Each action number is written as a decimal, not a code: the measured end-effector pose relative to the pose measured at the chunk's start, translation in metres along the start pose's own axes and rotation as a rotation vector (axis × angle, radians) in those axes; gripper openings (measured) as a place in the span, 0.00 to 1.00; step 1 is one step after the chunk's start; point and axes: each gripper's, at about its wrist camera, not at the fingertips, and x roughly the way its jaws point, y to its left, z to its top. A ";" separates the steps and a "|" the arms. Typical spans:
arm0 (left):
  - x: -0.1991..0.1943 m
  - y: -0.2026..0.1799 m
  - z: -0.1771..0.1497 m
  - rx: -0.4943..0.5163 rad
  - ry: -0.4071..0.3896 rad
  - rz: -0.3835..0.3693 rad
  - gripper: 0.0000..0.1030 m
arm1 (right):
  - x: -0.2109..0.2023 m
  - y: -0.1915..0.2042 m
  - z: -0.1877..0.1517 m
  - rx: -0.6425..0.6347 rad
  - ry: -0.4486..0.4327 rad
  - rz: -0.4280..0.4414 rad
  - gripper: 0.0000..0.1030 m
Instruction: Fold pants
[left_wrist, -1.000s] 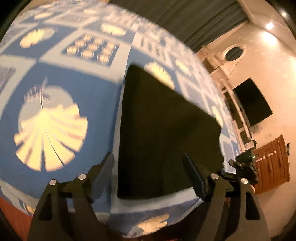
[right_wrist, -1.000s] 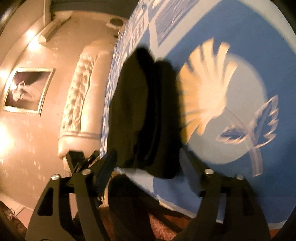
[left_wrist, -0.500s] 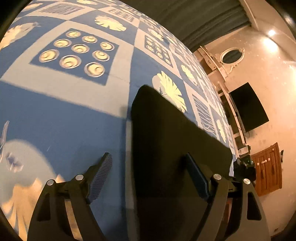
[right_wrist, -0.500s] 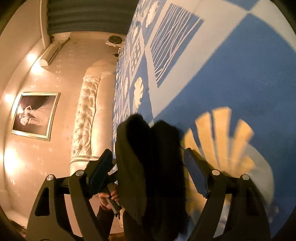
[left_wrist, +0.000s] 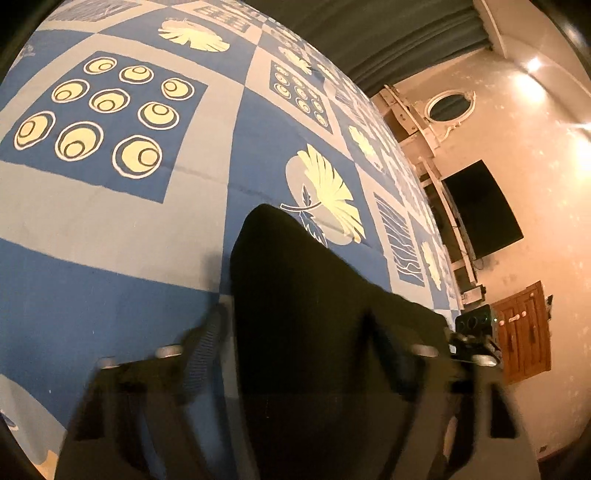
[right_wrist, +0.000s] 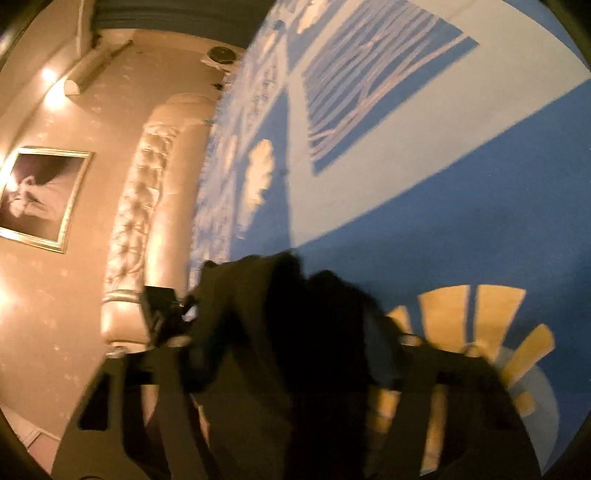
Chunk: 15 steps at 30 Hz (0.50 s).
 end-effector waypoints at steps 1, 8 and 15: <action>0.003 -0.001 0.000 0.004 0.011 0.031 0.47 | -0.001 -0.002 -0.001 0.003 0.001 0.006 0.45; 0.005 -0.009 0.001 0.036 0.010 0.107 0.33 | -0.002 -0.005 -0.004 0.005 -0.014 0.031 0.38; 0.005 -0.014 0.004 0.066 -0.001 0.151 0.33 | -0.002 -0.005 -0.008 0.011 -0.041 0.031 0.38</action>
